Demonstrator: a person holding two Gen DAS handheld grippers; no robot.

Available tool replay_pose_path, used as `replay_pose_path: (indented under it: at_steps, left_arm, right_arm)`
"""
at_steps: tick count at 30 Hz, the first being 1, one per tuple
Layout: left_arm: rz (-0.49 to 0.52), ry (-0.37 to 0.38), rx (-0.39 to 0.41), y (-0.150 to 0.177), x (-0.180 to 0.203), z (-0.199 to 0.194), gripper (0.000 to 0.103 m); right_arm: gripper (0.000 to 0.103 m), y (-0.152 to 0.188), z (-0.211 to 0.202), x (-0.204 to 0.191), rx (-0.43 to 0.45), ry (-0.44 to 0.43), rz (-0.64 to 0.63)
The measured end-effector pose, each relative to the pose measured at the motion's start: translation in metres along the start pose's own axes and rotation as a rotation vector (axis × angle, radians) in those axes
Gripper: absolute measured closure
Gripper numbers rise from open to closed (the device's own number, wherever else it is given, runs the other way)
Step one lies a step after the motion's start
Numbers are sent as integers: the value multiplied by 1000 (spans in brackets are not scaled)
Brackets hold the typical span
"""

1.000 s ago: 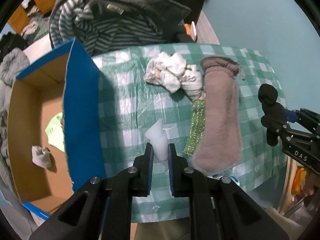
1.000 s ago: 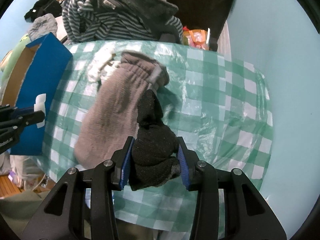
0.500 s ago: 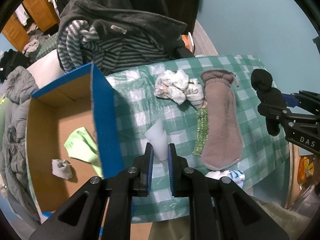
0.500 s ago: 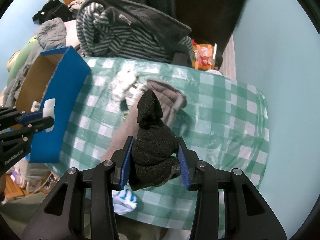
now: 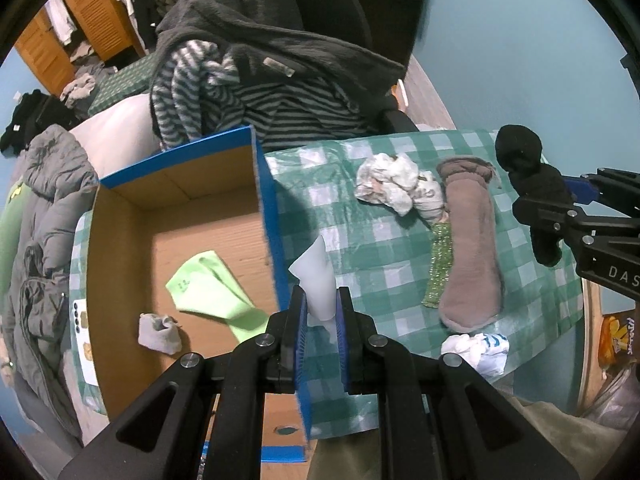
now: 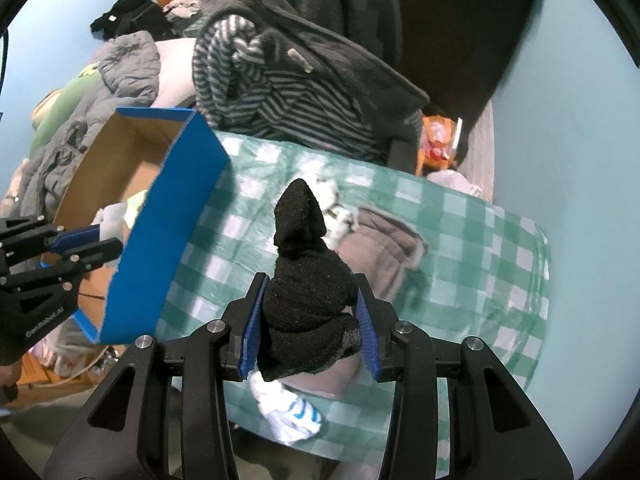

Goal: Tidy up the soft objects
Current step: 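Carry the white sock and black sock over the cardboard box with both tools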

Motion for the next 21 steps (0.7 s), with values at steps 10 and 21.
replay_pose_path:
  at_steps: [10,21]
  left_arm:
    - [-36,-10,0,5,-36,-4,90]
    - [-86,-24,6,12,-76,-11,89]
  right_arm:
    - [63,-20,8,-42,4,-30,-49]
    - [63,-40,21,-94,7,-78,-102]
Point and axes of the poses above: each gripper's, at about its wrist camera, not at the fingertips, and z roughly the way its jaws point, x to its right, y to its underside, the point moved 8 cm from there along z, roughly the way its jaws point, and after that the axes turned 8 degrees about x, right-handed, at the moved point
